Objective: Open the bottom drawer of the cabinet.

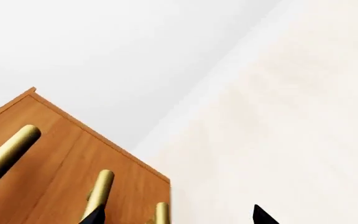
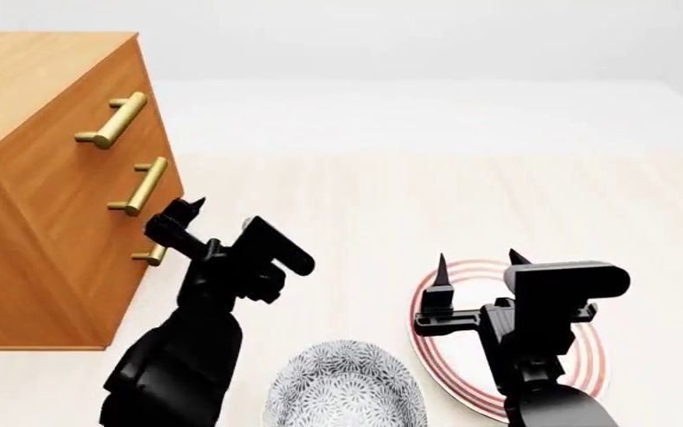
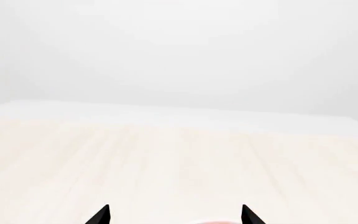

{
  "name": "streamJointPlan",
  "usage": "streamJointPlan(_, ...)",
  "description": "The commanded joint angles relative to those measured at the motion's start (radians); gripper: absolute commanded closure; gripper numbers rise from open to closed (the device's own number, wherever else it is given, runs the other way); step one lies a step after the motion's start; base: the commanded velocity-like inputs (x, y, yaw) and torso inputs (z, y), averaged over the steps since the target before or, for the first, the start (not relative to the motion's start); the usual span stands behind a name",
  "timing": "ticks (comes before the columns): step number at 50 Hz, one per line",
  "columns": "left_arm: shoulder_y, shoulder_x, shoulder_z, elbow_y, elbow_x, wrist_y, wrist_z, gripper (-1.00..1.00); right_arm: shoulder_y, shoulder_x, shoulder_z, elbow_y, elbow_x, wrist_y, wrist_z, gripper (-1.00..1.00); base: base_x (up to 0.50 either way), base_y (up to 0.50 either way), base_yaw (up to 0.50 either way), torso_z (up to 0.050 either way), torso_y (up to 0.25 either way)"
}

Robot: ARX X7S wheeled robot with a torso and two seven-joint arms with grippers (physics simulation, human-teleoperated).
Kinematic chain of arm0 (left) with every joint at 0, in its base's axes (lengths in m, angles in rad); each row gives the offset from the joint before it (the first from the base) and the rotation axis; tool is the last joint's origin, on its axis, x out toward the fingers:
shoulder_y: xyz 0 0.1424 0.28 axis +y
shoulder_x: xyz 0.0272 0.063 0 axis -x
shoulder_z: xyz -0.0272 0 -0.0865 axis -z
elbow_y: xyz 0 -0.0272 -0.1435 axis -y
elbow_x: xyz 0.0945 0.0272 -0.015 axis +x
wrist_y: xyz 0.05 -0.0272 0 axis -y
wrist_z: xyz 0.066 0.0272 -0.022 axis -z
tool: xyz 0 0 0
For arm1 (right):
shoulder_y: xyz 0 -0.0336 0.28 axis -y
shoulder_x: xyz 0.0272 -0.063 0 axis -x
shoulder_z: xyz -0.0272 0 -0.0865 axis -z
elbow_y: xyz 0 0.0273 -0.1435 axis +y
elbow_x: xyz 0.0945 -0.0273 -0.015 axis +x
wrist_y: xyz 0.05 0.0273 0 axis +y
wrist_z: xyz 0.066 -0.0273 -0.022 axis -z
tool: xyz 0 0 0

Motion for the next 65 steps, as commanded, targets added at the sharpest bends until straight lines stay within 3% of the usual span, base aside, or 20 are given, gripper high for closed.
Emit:
streamJointPlan(1, -0.123, 0.032, 0.147, -0.295, 0.092, 0.021, -0.033, -1.0, 0.007, 0.003, -0.004, -0.001, 0.006, 0.006, 0.006, -1.0, 0.0, 0.0, 0.0, 0.0, 0.0)
streamJointPlan(12, -0.174, 0.093, 0.26, -0.537, 0.158, 0.066, -0.077, -1.0, 0.012, 0.008, -0.004, -0.008, 0.014, 0.011, 0.012, -1.0, 0.0, 0.0, 0.0, 0.0, 0.0)
streamJointPlan(34, -0.216, 0.144, 0.278, -0.745, 0.115, 0.167, -0.056, -1.0, 0.009, 0.014, -0.012, 0.012, 0.022, -0.008, 0.017, -1.0, 0.0, 0.0, 0.0, 0.0, 0.0)
streamJointPlan(44, -0.283, 0.202, 0.257, -0.983, 0.076, 0.273, -0.086, -1.0, 0.006, 0.017, -0.015, 0.009, 0.025, -0.011, 0.021, -1.0, 0.0, 0.0, 0.0, 0.0, 0.0)
streamJointPlan(53, -0.38, 0.284, 0.247, -1.307, 0.038, 0.413, -0.13, -1.0, 0.008, 0.022, -0.016, -0.003, 0.032, -0.005, 0.026, -1.0, 0.0, 0.0, 0.0, 0.0, 0.0)
streamJointPlan(65, -0.397, 0.268, 0.289, -1.318, -0.043, 0.356, -0.139, -1.0, 0.019, 0.026, -0.021, -0.019, 0.038, 0.011, 0.034, -1.0, 0.0, 0.0, 0.0, 0.0, 0.0)
